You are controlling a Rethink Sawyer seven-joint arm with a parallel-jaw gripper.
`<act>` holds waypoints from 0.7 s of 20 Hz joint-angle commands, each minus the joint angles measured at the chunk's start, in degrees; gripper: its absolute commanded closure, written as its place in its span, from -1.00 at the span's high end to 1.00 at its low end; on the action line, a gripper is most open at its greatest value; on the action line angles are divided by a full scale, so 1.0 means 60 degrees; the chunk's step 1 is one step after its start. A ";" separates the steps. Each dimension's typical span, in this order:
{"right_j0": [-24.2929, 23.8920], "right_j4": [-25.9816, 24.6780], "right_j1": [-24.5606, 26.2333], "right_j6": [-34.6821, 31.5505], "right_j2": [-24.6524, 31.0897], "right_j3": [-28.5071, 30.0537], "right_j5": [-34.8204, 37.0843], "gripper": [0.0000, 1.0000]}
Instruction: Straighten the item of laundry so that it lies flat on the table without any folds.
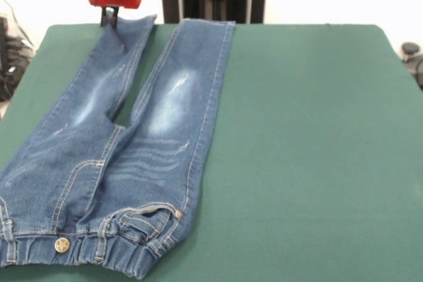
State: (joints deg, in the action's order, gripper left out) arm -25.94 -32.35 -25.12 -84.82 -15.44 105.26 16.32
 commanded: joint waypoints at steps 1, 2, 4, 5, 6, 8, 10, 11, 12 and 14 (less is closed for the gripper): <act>0.0388 0.0672 0.0231 -0.2137 0.0187 -0.0635 -0.0285 -1.00; 0.0388 0.0679 0.0238 -0.2126 0.0166 -0.0652 -0.0286 -1.00; 0.0400 0.0693 0.0283 -0.2111 0.0122 -0.0718 -0.0285 -1.00; 0.0413 0.0695 0.0296 -0.2108 0.0094 -0.0753 -0.0295 -1.00; 0.0421 0.0687 0.0332 -0.2101 0.0053 -0.0831 -0.0304 -1.00; 0.0421 0.0656 0.0376 -0.2055 0.0002 -0.0962 -0.0324 -1.00; 0.0450 0.0620 0.0383 -0.2006 -0.0075 -0.1062 -0.0260 -1.00; 0.0512 0.0609 0.0397 -0.2023 -0.0158 -0.1119 -0.0219 -1.00; 0.0574 0.0599 0.0411 -0.2040 -0.0242 -0.1175 -0.0177 -1.00; 0.0646 0.0609 0.0456 -0.2063 -0.0355 -0.1236 -0.0133 -1.00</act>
State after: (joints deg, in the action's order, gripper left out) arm -25.25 -31.83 -23.63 -84.82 -18.01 103.11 16.33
